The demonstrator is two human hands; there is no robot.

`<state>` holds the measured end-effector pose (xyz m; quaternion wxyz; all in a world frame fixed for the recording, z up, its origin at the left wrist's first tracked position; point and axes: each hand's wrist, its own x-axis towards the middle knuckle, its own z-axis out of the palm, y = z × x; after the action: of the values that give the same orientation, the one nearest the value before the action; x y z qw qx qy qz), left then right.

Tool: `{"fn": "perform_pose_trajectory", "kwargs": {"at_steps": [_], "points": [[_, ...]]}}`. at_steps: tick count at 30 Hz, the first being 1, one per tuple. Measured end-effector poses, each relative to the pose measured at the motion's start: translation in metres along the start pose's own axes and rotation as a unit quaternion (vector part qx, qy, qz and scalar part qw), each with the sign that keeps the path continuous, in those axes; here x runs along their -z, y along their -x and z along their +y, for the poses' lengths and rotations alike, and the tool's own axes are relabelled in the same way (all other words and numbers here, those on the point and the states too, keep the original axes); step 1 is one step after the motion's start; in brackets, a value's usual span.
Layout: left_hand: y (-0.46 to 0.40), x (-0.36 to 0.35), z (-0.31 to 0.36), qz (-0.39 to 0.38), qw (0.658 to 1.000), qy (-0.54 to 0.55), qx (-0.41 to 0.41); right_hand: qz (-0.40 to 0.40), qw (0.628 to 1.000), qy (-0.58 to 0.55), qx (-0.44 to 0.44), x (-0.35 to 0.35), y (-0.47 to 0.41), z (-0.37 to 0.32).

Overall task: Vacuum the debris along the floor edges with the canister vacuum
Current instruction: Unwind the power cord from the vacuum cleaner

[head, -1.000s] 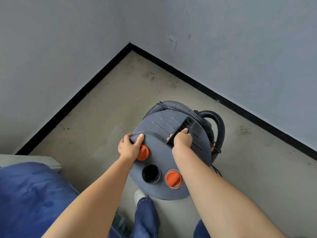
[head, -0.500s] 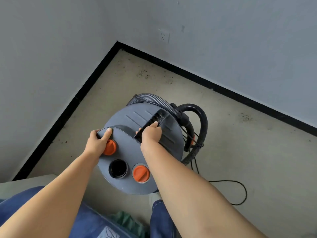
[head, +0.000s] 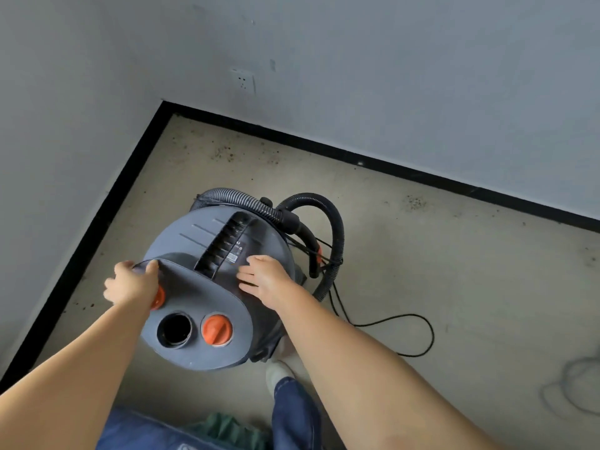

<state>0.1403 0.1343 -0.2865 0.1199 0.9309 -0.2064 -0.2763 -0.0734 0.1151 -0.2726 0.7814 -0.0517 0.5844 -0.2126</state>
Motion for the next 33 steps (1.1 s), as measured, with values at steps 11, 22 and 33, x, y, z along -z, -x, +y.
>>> {"fn": "perform_pose_trajectory", "kwargs": {"at_steps": [11, 22, 33], "points": [[0.182, -0.098, 0.108, -0.101, 0.929, -0.143, -0.327, 0.067, 0.992, 0.105, 0.031, 0.178, 0.044, -0.062], [0.213, -0.205, 0.123, -0.229, 0.849, -0.291, -0.376, 0.084, 0.944, 0.320, -0.012, 0.286, -0.006, -0.123], [0.150, -0.345, 0.152, -0.260, 0.775, -0.471, -0.332, 0.068, 0.883, 0.460, -0.058, 0.315, -0.151, -0.137]]}}
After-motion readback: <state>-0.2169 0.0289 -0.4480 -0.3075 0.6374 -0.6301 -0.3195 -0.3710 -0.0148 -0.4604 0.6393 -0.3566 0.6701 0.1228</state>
